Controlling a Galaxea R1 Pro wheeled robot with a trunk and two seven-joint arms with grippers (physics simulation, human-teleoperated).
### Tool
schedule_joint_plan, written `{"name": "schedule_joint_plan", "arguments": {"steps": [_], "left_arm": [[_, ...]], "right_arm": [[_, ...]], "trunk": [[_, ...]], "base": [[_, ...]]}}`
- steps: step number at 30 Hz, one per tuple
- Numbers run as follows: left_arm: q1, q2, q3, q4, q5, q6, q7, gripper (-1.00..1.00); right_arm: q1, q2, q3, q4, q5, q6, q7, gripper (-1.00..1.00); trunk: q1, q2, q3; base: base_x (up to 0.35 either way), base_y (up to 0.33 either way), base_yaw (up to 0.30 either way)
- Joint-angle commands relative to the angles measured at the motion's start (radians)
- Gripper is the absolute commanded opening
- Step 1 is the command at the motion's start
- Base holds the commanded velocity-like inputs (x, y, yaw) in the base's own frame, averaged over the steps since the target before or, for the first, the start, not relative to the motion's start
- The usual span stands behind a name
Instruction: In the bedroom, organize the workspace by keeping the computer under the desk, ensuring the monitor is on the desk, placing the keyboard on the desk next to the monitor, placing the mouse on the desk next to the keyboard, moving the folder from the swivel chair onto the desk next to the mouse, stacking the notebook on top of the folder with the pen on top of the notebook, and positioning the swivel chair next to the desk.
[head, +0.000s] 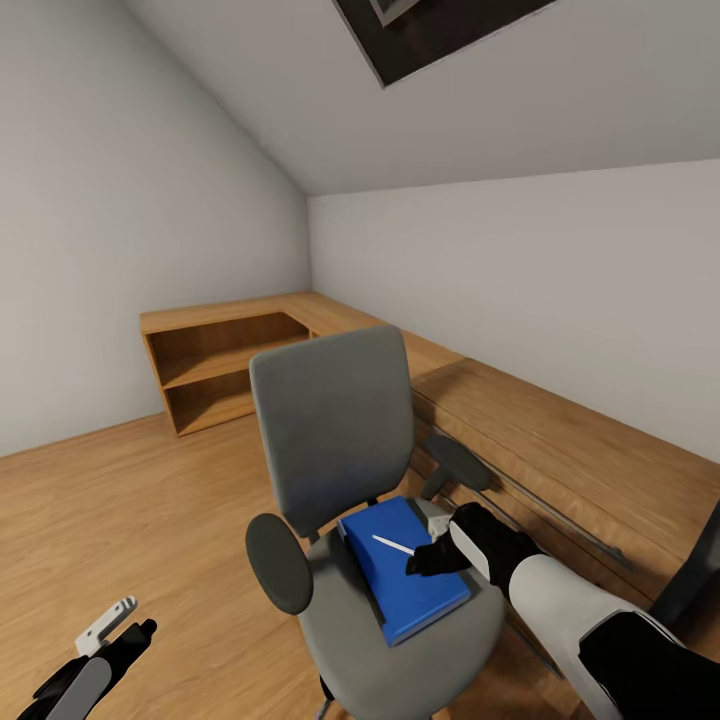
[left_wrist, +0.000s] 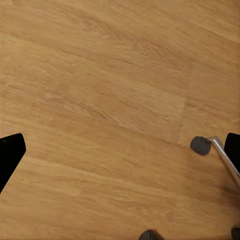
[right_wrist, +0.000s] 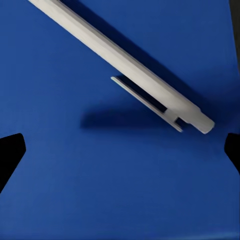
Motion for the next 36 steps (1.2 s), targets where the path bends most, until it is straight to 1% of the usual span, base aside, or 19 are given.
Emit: {"name": "schedule_joint_plan", "arguments": {"steps": [1,25,36], "left_arm": [[0.000,0.000,0.001,-0.002,0.007,0.004,0.005,1.00],[0.000,0.001,0.001,0.002,0.003,0.001,0.000,1.00],[0.000,0.002,0.001,0.005,0.003,0.001,0.001,1.00]], "right_arm": [[-0.001,-0.001,0.005,-0.001,0.002,0.002,0.005,1.00],[-0.001,0.000,0.009,-0.003,0.003,0.000,0.004,1.00],[-0.001,0.000,0.011,-0.003,0.004,0.000,0.004,1.00]], "trunk": [[0.000,-0.001,-0.001],[0.000,-0.001,-0.001],[0.000,-0.001,-0.001]], "base": [[0.000,0.000,0.000],[0.028,0.000,0.000],[0.185,0.000,0.000]]}}
